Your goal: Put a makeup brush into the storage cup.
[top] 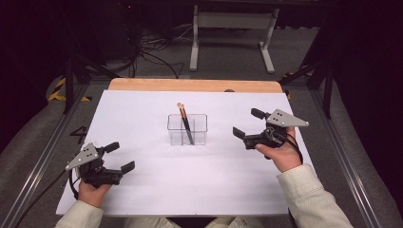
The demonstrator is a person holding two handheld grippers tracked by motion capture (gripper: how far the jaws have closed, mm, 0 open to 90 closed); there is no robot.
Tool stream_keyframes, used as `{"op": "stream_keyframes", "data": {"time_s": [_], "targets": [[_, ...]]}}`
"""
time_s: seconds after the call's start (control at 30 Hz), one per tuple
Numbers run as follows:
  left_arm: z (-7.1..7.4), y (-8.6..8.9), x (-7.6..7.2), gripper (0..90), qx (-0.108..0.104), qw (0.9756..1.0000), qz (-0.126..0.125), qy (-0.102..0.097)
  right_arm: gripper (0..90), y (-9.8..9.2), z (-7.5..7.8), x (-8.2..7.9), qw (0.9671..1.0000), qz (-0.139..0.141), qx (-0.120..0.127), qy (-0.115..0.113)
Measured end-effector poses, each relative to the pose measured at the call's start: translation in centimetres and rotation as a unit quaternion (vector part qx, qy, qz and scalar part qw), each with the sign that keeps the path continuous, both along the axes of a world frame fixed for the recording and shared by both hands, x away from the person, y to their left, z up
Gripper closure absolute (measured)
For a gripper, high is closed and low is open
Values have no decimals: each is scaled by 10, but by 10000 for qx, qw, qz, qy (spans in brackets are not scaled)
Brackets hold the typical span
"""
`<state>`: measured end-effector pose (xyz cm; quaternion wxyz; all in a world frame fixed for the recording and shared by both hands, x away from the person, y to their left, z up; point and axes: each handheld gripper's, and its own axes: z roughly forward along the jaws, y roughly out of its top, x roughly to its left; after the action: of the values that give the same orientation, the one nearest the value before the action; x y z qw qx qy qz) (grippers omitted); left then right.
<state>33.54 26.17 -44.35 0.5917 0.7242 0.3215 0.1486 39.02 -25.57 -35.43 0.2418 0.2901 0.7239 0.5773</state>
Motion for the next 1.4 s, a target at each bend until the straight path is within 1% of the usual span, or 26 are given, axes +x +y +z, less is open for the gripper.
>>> {"op": "stream_keyframes", "data": {"time_s": [0.07, 0.3, 0.33, 0.63, 0.73, 0.8, 0.87, 1.03, 1.07, 1.17, 1.33, 1.4], "targets": [[0, 0, 0, 1, 2, 10000, -3, 0, 13, -4, 0, -2, 10000, -39, -3, 33], [0, 0, 0, 1, -8, 10000, -9, -15, 11, -20, -2, -11, 9998, -172, 37, 33], [0, 0, 0, 1, -9, 10000, -13, -18, 11, -23, -2, -12, 9998, -192, 66, 35], [1, -1, -1, 1, -13, 10000, -35, -27, 11, -45, -8, -20, 9993, -354, 67, 99], [1, -1, -1, 1, 1, 10000, -31, -34, 11, -50, -13, -23, 9992, -365, 22, 154], [1, -1, -1, 1, -2, 10000, -35, -32, 11, -53, -17, -24, 9991, -387, 35, 164], [1, -1, -1, 1, -3, 10000, -35, -31, 11, -56, -20, -26, 9989, -419, 112, 190], [1, -2, -1, 1, -14, 10000, -44, -44, 11, -61, -26, -29, 9986, -448, 177, 207], [1, -2, -1, 2, -16, 10000, -44, -45, 11, -64, -30, -31, 9986, -475, 183, 173], [1, -2, -1, 1, -25, 10000, -61, -56, 11, -67, -34, -34, 9983, -497, 214, 218], [2, -2, -2, 1, -39, 9999, -83, -70, 11, -71, -48, -38, 9978, -557, 192, 295], [2, -2, -2, 1, -36, 9999, -89, -77, 11, -73, -52, -39, 9977, -594, 174, 276]]}}
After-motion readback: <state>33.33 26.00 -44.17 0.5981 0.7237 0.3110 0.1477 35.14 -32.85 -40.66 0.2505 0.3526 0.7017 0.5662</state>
